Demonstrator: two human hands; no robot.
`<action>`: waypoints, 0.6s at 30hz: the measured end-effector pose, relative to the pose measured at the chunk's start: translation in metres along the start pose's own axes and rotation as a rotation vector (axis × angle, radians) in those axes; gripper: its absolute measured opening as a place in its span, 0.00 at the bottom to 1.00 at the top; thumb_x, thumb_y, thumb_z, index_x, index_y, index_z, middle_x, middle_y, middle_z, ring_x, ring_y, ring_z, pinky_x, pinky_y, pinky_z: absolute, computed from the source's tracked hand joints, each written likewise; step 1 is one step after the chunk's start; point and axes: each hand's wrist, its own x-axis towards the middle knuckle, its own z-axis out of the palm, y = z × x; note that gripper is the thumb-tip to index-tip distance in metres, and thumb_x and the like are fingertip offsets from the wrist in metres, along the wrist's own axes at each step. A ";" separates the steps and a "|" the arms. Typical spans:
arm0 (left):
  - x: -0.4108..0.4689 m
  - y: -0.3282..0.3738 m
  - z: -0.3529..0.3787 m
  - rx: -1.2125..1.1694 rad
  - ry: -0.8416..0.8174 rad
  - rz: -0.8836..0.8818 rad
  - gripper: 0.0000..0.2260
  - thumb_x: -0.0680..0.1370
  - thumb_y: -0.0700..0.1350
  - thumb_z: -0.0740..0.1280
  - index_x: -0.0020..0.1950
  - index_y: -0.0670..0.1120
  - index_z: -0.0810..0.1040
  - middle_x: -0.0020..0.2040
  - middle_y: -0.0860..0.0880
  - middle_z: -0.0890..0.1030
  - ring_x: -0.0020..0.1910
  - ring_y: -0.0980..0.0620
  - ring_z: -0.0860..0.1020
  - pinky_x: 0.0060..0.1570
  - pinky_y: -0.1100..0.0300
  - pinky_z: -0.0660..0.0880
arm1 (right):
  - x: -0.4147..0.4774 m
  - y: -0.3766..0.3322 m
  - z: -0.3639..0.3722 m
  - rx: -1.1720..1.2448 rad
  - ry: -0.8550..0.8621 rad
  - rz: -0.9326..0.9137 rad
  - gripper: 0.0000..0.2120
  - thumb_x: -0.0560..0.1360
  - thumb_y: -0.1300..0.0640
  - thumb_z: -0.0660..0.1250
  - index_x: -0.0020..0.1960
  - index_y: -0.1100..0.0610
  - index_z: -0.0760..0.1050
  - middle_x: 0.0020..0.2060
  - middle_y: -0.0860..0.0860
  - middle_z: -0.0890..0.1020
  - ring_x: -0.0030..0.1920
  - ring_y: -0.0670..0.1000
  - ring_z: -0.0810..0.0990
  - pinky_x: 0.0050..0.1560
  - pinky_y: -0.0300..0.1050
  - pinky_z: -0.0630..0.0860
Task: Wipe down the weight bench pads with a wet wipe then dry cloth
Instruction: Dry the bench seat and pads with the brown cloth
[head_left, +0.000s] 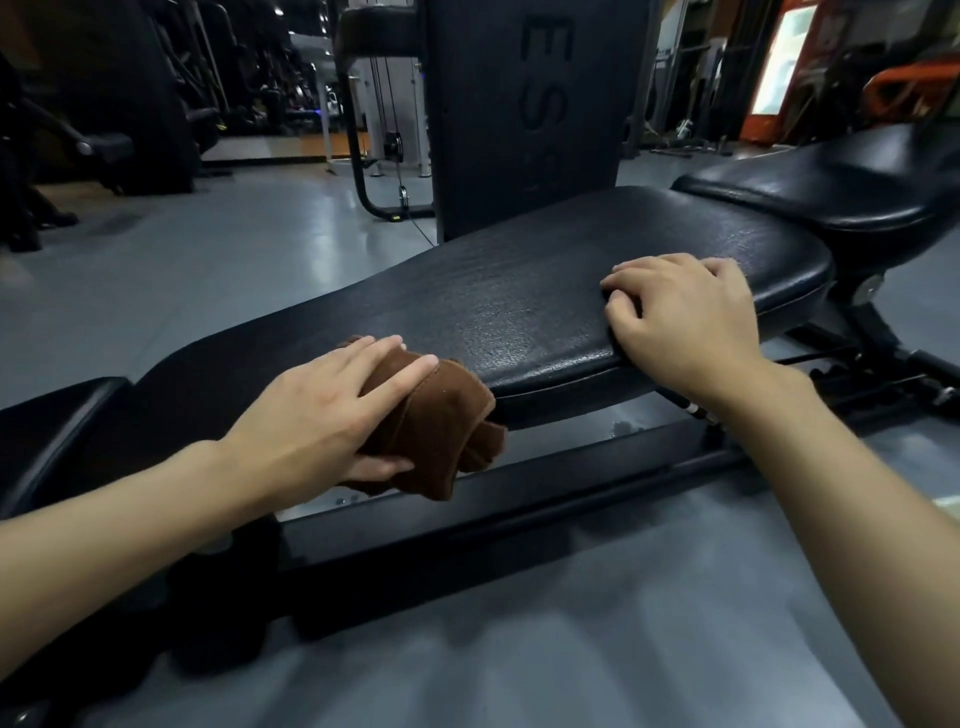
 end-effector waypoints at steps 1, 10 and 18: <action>0.005 0.002 -0.001 -0.013 -0.001 0.004 0.39 0.71 0.68 0.60 0.77 0.48 0.60 0.70 0.37 0.71 0.66 0.36 0.74 0.61 0.45 0.75 | 0.000 0.002 -0.001 0.016 -0.005 -0.015 0.16 0.79 0.52 0.57 0.55 0.48 0.82 0.60 0.43 0.81 0.63 0.49 0.75 0.62 0.51 0.62; 0.082 0.063 -0.019 -0.047 0.094 0.113 0.41 0.69 0.66 0.70 0.75 0.47 0.65 0.66 0.34 0.74 0.61 0.34 0.75 0.58 0.44 0.75 | -0.011 0.045 -0.020 0.069 -0.003 0.069 0.14 0.80 0.49 0.58 0.57 0.47 0.81 0.62 0.42 0.80 0.73 0.50 0.65 0.73 0.62 0.45; 0.058 0.045 -0.019 -0.094 0.049 0.117 0.42 0.69 0.66 0.69 0.79 0.54 0.57 0.73 0.41 0.68 0.69 0.39 0.71 0.58 0.47 0.76 | -0.018 0.054 -0.010 0.193 0.098 0.126 0.18 0.78 0.45 0.55 0.56 0.45 0.81 0.62 0.42 0.80 0.70 0.48 0.67 0.74 0.61 0.45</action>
